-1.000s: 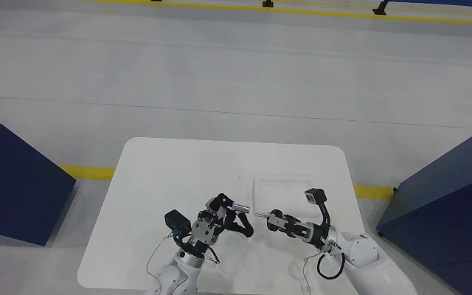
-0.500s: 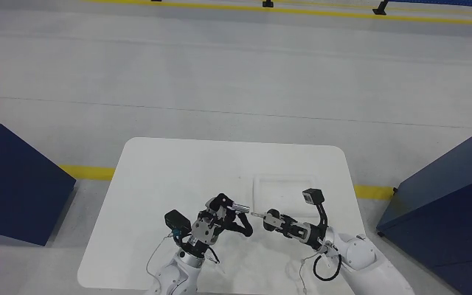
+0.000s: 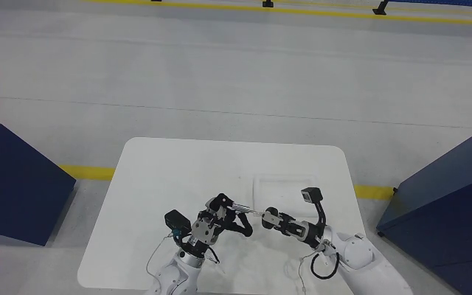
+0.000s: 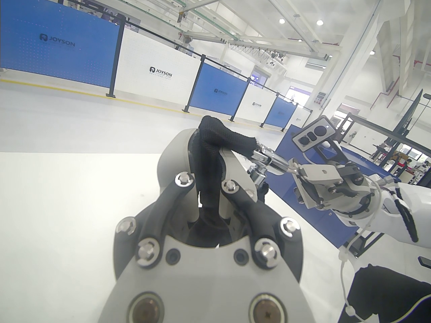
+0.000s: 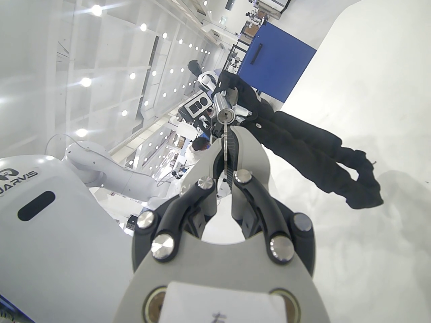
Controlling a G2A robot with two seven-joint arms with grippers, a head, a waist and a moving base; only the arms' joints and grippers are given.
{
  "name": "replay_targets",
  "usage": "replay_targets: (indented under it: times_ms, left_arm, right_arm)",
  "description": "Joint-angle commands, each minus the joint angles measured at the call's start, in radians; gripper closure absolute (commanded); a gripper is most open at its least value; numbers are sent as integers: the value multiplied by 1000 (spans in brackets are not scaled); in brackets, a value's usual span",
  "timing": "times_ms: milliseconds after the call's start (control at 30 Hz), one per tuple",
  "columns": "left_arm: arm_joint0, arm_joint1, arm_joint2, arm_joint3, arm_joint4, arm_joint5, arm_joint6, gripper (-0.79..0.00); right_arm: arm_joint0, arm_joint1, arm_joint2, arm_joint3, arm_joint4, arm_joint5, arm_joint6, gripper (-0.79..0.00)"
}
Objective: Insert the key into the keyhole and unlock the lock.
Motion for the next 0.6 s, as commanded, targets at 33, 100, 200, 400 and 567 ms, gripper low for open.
replay_targets:
  times_ms: [33, 100, 200, 400, 567]
  left_arm:
    - [0, 0, 0, 0, 0, 0, 0, 0]
    - [0, 0, 0, 0, 0, 0, 0, 0]
    - [0, 0, 0, 0, 0, 0, 0, 0]
    - [0, 0, 0, 0, 0, 0, 0, 0]
    - [0, 0, 0, 0, 0, 0, 0, 0]
  right_arm:
    - [2, -2, -1, 1, -2, 1, -1, 0]
    - [3, -3, 0, 1, -3, 1, -1, 0]
    - [5, -4, 0, 1, -5, 1, 0, 0]
    - [7, -6, 1, 1, -13, 4, 0, 0]
    - [9, -8, 4, -2, -30, 7, -5, 0]
